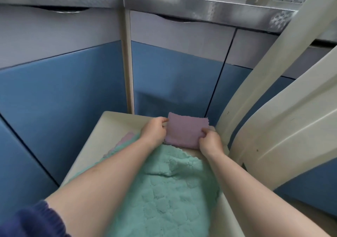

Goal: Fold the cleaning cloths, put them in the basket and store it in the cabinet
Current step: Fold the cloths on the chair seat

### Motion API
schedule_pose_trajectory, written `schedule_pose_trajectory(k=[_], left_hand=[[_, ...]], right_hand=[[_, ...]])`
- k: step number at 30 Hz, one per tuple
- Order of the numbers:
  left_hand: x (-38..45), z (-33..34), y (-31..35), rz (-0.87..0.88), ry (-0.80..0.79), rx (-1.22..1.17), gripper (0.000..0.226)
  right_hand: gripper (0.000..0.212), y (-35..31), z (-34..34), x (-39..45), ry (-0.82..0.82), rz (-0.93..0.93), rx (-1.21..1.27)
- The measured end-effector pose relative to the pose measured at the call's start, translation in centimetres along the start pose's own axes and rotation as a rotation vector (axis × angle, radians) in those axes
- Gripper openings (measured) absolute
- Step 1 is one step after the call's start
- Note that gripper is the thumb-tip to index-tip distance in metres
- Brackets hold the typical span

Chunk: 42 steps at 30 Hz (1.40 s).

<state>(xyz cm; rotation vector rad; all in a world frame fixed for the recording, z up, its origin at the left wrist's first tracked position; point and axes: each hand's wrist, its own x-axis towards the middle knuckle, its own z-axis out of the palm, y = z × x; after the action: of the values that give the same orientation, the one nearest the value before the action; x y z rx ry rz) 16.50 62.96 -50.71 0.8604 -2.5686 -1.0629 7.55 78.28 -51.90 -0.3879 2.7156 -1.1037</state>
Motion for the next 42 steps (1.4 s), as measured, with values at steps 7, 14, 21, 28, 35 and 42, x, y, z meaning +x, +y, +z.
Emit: schedule_pose_trajectory(k=[7, 14, 21, 28, 35, 42], left_hand=[[-2.1, -0.9, -0.8, 0.148, 0.074, 0.043, 0.033], [-9.5, -4.2, -4.0, 0.38, -0.234, 0.377, 0.038], [-15.0, -5.6, -6.9, 0.161, -0.219, 0.578, 0.06], [-17.8, -7.7, -9.5, -0.094, -0.15, 0.73, 0.07], [-19.1, -8.3, -9.3, -0.053, -0.119, 0.579, 0.063], [-27.5, -10.2, -11.5, 0.555, -0.075, 0.412, 0.013]], right_hand=[[0.048, -1.4, -1.0, -2.3, 0.124, -0.181, -0.165], [0.047, -2.3, 0.9, -14.0, -0.101, -0.486, -0.29], [0.081, -1.2, 3.5, -18.3, -0.385, -0.479, -0.603], [0.068, -3.0, 5.0, -15.6, -0.475, -0.725, -0.718], [0.06, -3.2, 4.5, -15.2, -0.421, -0.836, -0.643], [0.01, 0.1, 0.6, -23.7, -0.33, -1.186, -0.29]])
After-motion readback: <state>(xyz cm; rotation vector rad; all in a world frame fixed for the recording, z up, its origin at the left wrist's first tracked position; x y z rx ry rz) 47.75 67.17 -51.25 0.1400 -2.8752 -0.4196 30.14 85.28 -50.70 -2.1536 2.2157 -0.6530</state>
